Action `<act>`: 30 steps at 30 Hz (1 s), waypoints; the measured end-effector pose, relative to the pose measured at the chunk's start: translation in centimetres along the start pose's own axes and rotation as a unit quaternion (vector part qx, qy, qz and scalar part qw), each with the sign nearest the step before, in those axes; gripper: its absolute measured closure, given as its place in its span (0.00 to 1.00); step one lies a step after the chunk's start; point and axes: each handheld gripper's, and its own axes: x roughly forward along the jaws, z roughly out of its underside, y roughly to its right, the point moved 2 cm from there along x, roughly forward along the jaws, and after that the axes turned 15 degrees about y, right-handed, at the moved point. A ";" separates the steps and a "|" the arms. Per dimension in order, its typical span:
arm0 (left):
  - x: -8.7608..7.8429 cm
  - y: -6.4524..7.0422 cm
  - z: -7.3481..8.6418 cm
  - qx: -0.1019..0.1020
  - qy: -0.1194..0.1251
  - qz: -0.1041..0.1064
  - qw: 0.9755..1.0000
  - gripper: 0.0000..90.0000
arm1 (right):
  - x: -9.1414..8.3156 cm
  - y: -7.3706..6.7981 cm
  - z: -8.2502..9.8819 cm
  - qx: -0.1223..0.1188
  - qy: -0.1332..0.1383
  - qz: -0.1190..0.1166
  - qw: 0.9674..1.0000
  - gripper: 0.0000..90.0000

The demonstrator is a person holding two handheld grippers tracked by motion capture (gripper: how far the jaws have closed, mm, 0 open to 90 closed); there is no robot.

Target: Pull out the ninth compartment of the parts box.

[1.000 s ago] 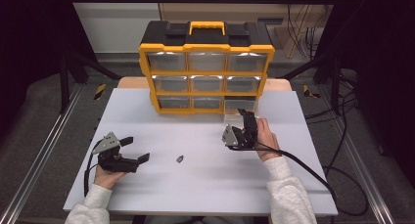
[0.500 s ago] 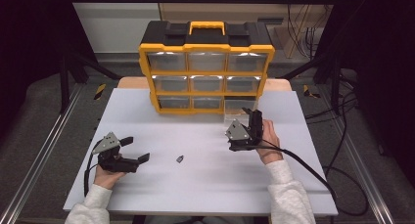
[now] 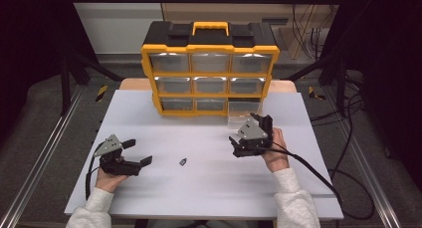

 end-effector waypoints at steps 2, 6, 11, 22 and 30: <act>0.0 0.0 0.0 0.000 0.000 0.001 1.000 0.01 | -0.3 0.0 0.1 0.015 0.002 -0.001 1.000 0.02; 0.0 0.1 -0.1 0.000 -0.001 0.001 1.000 0.01 | -0.9 0.1 0.3 0.047 0.010 -0.006 0.999 0.01; 0.0 0.2 -0.1 0.001 -0.001 0.002 1.000 0.01 | -1.7 0.3 0.9 0.094 0.028 -0.007 0.995 0.01; 0.1 0.2 -0.2 -0.001 0.000 0.002 1.000 0.01 | -3.3 1.4 2.4 0.184 0.043 -0.012 0.982 0.01; 0.2 0.5 -0.3 0.000 0.000 0.005 1.000 0.01 | -4.1 2.0 3.7 0.238 0.045 -0.019 0.970 0.01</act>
